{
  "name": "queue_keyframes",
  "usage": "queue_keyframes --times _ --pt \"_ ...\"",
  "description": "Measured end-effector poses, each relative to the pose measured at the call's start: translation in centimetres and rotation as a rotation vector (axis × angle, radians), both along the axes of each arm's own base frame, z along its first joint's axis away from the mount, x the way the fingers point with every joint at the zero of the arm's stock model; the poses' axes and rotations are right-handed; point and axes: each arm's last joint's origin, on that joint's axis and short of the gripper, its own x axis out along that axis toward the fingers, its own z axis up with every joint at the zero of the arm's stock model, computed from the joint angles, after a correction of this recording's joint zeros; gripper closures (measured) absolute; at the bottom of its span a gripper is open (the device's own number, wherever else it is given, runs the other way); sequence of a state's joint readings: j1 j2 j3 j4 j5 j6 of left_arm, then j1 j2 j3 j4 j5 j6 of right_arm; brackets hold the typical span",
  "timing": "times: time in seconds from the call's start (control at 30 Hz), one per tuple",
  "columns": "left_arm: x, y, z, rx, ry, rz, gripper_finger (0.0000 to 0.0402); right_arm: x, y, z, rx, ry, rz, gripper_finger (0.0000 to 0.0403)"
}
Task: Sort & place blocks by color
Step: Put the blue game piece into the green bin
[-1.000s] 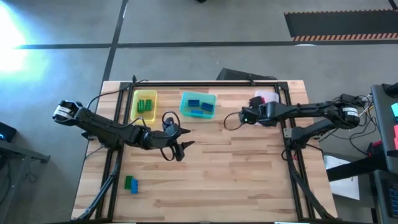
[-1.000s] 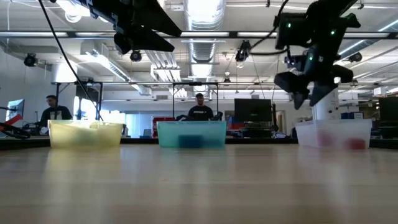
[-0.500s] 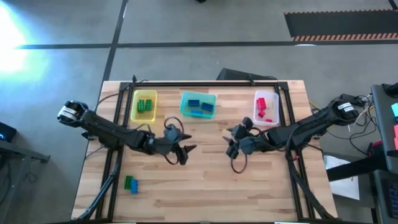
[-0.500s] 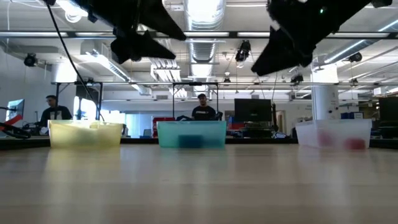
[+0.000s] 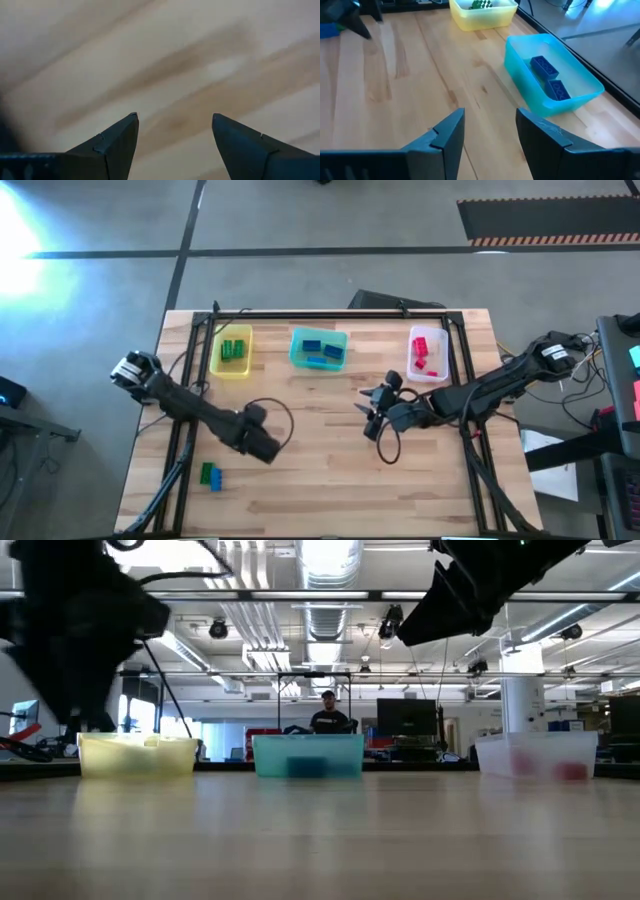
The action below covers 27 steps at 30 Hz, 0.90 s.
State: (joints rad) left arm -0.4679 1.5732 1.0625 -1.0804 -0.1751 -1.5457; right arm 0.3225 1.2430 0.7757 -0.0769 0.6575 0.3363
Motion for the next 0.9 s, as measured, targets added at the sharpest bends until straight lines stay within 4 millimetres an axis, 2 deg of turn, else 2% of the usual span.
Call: queue_keyframes --times 0.13,0.23,0.4,0.9 --pt "-0.9 -1.9 0.2 -0.078 0.186 0.024 0.0164 0.2 0.1 -0.4 -0.006 0.016 0.000 0.0236" --pt "-1.6 -3.2 -0.1 -0.137 0.233 0.000 0.0164 0.3 0.1 -0.8 -0.009 0.027 0.000 0.0234" --pt "-3.3 -4.4 -0.8 -0.209 0.339 0.073 0.0164 0.5 0.2 -1.2 -0.021 0.048 0.004 0.0236" --pt "-5.0 -8.4 -0.7 -0.326 0.326 0.240 0.0164 0.7 0.2 -1.4 -0.048 0.061 0.022 0.0239"
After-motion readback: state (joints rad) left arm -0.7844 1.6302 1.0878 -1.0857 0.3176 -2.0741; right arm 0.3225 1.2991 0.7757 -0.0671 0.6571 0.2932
